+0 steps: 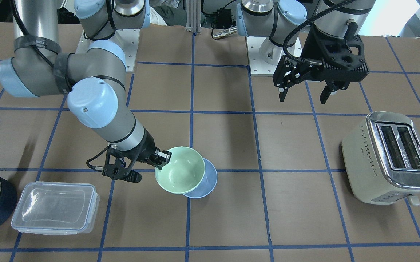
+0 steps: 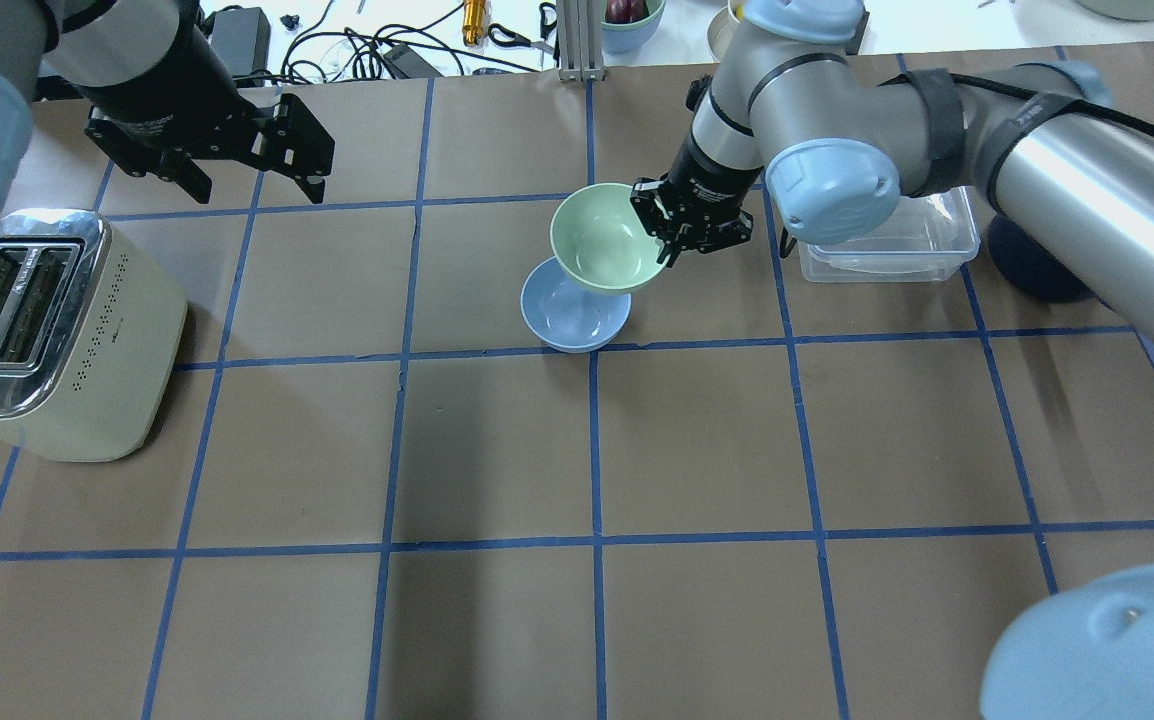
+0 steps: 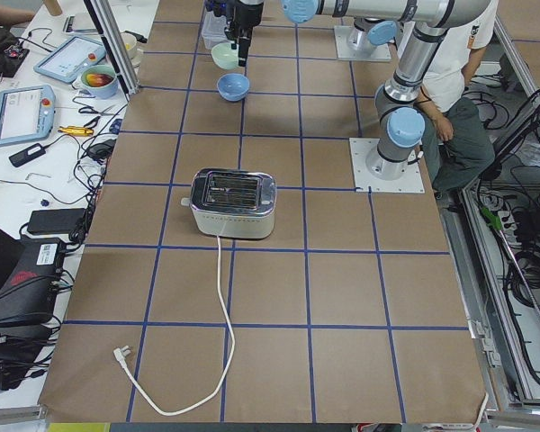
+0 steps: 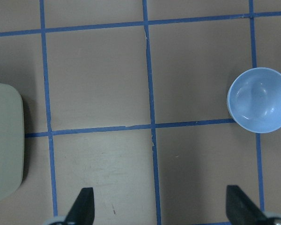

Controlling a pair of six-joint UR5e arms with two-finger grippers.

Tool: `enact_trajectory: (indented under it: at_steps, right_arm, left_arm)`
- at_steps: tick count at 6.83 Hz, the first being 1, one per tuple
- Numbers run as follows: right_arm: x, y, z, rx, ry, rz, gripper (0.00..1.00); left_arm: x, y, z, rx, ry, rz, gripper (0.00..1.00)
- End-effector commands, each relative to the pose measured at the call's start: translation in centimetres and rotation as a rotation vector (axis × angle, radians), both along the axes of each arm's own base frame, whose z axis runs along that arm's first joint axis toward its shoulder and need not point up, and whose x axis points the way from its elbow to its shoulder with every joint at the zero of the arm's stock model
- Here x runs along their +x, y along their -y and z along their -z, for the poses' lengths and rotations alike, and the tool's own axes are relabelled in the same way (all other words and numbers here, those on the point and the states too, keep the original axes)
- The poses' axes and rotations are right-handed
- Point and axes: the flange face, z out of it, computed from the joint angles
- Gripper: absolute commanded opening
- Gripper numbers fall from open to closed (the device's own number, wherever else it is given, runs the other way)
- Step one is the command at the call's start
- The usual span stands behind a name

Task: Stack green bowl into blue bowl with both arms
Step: 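Carry the green bowl with the right gripper over the blue bowl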

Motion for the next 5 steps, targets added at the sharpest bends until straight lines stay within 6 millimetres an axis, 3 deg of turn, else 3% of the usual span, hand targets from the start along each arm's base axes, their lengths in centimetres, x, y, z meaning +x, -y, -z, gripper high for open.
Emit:
enact_trajectory:
  at_steps: [1, 3, 5]
  right_arm:
    - [2.3, 0.3, 2.3, -0.008, -0.030, -0.014, 0.00]
    - [4.0, 0.1, 4.8, -0.002, -0.071, -0.049, 0.00]
    - [4.7, -0.3, 5.9, 0.015, -0.079, -0.071, 0.00]
  left_arm:
    - [-0.1, 0.0, 0.0, 0.000, 0.000, -0.002, 1.00]
    - [-0.1, 0.0, 0.0, 0.000, 0.000, -0.002, 1.00]
    - [-0.1, 0.0, 0.1, 0.002, 0.000, -0.004, 1.00]
